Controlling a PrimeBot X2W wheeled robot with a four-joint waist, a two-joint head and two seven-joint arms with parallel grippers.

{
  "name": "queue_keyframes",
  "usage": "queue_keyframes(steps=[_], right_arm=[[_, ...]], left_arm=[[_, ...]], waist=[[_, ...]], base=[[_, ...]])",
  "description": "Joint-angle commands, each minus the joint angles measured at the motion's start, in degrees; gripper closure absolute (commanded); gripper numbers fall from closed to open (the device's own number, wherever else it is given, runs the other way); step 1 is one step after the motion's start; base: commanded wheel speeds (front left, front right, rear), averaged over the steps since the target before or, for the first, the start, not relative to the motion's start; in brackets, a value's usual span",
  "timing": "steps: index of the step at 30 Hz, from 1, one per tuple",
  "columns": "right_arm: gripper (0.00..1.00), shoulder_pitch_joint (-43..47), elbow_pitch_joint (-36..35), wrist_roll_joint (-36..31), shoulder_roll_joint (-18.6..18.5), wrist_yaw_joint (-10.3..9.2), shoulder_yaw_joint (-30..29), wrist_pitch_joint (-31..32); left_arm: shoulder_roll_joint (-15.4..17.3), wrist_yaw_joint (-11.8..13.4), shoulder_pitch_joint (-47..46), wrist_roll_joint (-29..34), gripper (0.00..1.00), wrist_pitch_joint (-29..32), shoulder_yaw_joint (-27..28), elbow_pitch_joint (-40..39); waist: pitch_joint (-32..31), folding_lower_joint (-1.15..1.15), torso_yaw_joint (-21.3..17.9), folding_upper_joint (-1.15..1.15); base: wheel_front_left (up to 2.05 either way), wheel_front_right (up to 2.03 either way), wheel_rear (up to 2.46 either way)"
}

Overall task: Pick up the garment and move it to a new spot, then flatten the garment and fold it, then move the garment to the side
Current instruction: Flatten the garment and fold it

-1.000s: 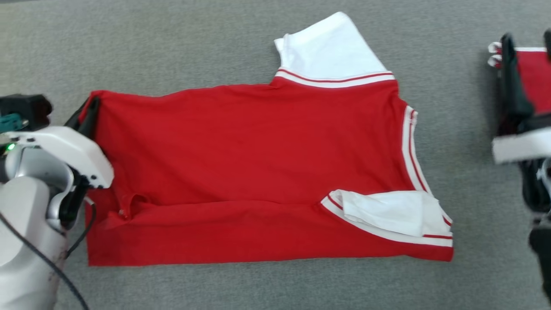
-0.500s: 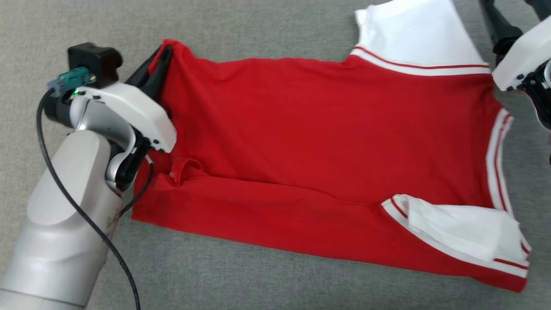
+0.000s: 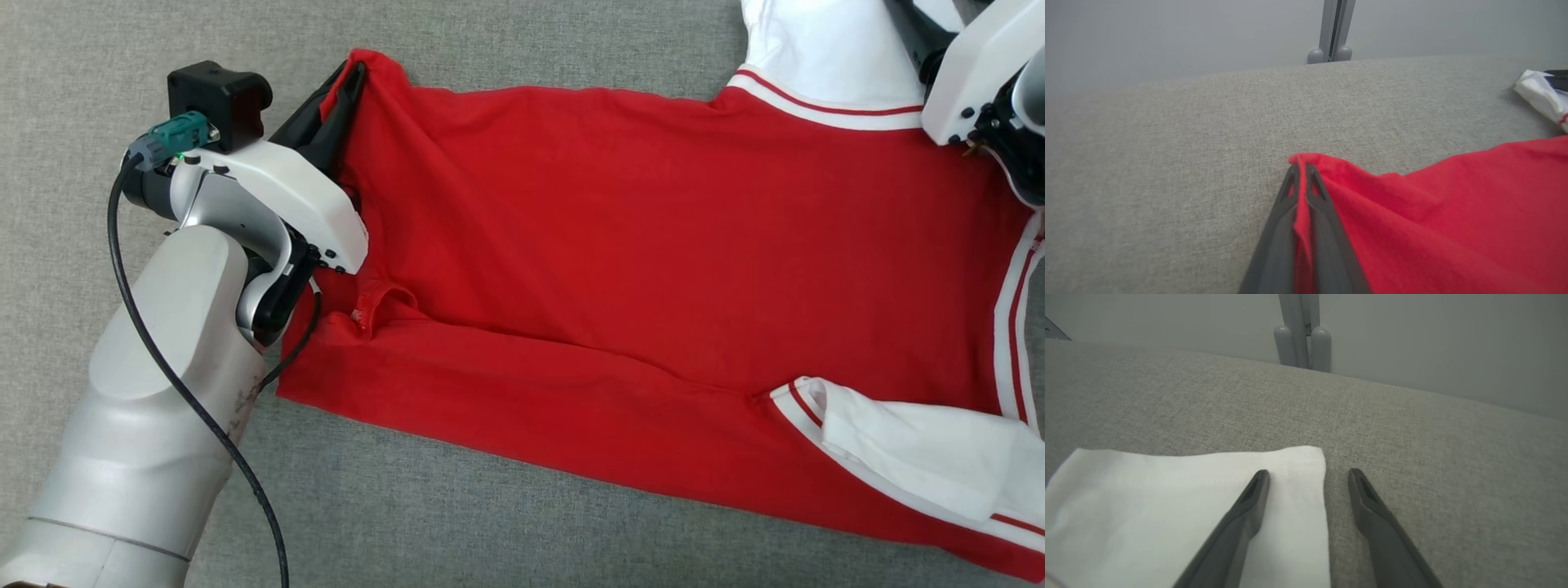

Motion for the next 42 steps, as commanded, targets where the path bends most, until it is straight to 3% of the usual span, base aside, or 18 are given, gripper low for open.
queue_keyframes(steps=[1,10,21,26,32,37,42], right_arm=[[1.0,-0.8,1.0,0.8,0.4,0.01,0.7,-0.4],[1.0,0.5,-2.5,7.3,-2.2,0.01,4.8,-5.8],[1.0,15.3,-24.8,18.4,-12.7,0.01,6.8,-12.3],[1.0,26.6,-34.7,23.0,-16.2,0.01,4.9,-15.3],[1.0,38.7,-42.9,25.5,-17.2,0.01,2.0,-18.1],[1.0,46.7,-46.6,24.6,-15.6,0.02,-0.5,-19.4],[1.0,53.6,-48.2,23.3,-12.9,0.02,-3.1,-18.7]], left_arm=[[0.1,-0.2,-1.4,-0.1,1.0,-0.6,-0.1,0.3],[1.5,-0.4,1.6,-2.1,1.0,-3.7,0.9,-0.6],[7.2,0.8,10.7,-3.6,1.0,-4.3,2.5,-11.2],[10.7,3.5,17.9,-4.6,1.0,-2.5,3.9,-18.5],[13.9,7.1,27.3,-6.9,1.0,0.0,6.2,-27.6],[15.5,9.8,33.6,-9.0,1.0,1.4,8.1,-32.9],[15.4,10.7,37.6,-11.2,1.0,2.8,8.8,-35.1]], waist=[[0.0,0.0,0.1,0.0],[-2.3,0.0,-1.1,0.0],[-5.4,0.0,-5.4,0.0],[-6.8,0.0,-7.9,0.0],[-8.4,0.0,-10.2,0.0],[-9.5,0.0,-10.9,0.0],[-10.6,0.0,-11.1,0.0]], base=[[0.0,0.0,0.0],[0.0,0.0,0.0],[0.0,0.0,0.0],[0.0,0.0,0.0],[0.0,0.0,0.0],[0.0,0.0,0.0],[0.0,0.0,0.0]])
